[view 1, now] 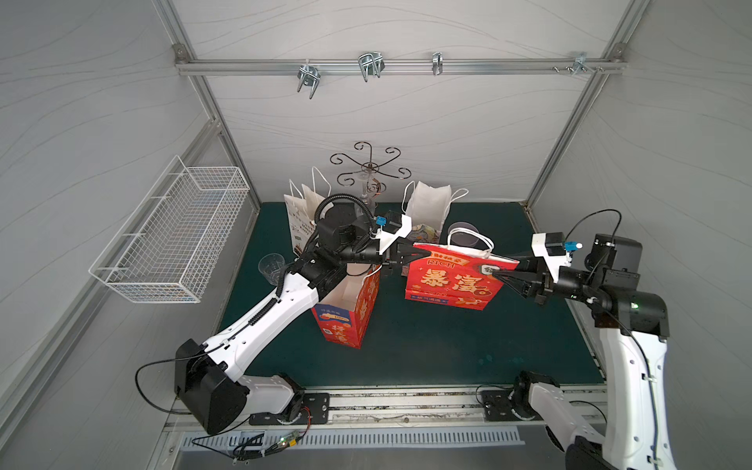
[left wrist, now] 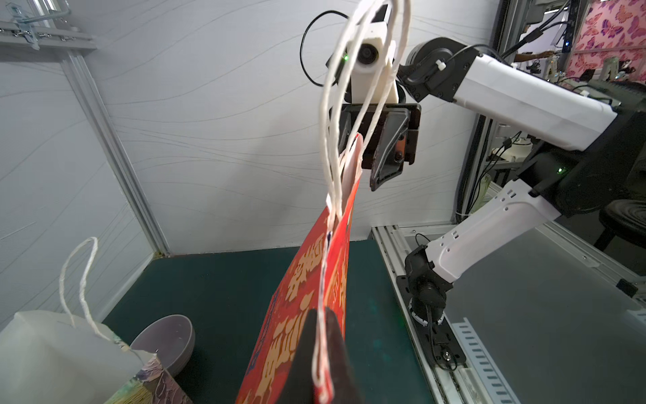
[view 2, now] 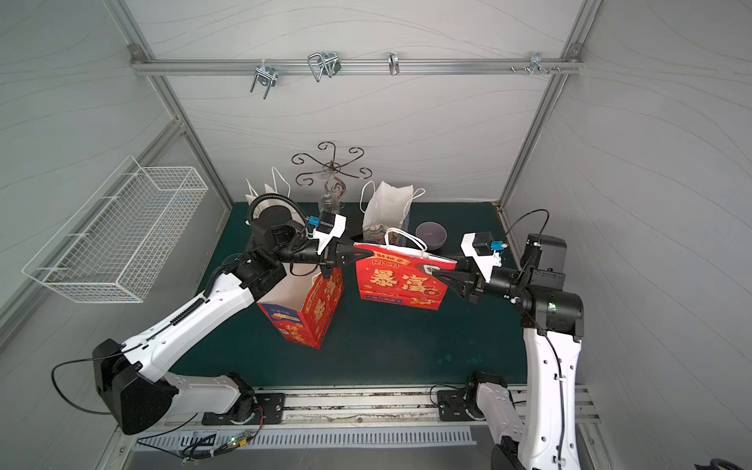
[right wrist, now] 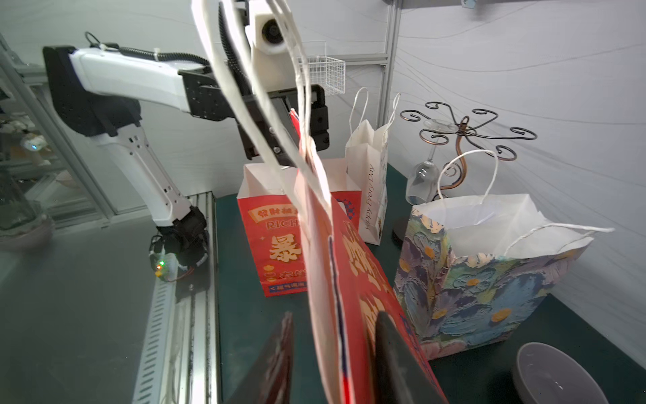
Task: Put away the paper bag
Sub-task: Press the paper bag at the center of the board.
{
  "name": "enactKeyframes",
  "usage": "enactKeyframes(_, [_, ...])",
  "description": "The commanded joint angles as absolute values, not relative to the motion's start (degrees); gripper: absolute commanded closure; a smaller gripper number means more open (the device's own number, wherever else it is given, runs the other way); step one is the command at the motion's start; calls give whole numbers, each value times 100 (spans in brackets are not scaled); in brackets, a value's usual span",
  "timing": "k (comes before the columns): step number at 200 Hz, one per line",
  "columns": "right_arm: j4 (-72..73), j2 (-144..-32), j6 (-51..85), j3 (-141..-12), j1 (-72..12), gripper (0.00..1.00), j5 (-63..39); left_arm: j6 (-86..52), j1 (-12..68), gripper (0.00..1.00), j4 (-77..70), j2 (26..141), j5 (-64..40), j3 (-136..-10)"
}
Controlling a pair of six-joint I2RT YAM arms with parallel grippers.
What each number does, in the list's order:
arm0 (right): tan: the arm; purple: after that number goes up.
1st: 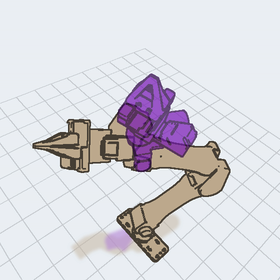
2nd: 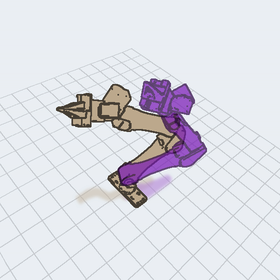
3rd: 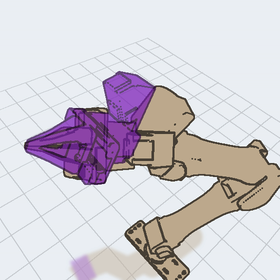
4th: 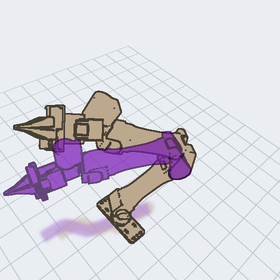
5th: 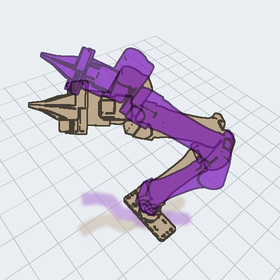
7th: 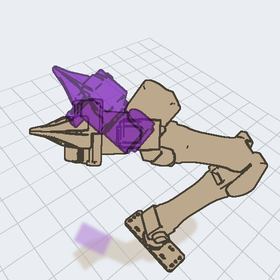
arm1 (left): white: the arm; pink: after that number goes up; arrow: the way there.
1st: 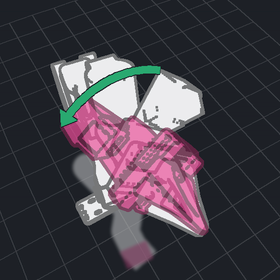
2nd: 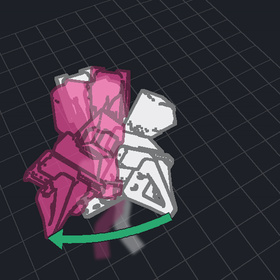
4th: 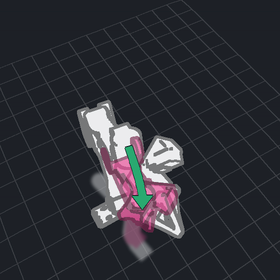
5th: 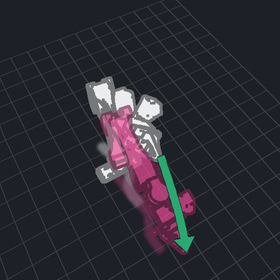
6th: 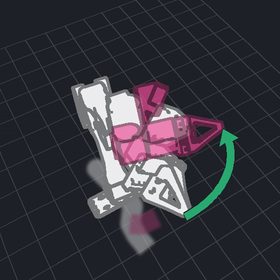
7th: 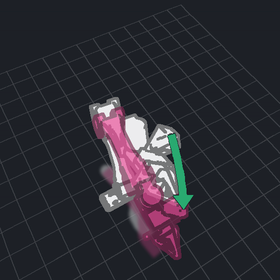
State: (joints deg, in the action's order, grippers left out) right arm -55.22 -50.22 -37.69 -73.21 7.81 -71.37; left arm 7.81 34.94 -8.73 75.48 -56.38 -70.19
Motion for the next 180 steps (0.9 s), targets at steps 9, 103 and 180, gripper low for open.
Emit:
enactKeyframes(9, [-4759,-4817,-2971,-6829,738,59,-7365,-19,3507,100,-2014,7665,-5610,-7099])
enactKeyframes(103, [-4103,-5097,-2710,-7195,780,100,-7497,-550,3289,97,-2223,7857,-5533,-7184])
enactKeyframes(180, [-3678,-5246,-2298,-7123,712,100,-7757,-1363,3235,43,-2752,8022,-5605,-7350])
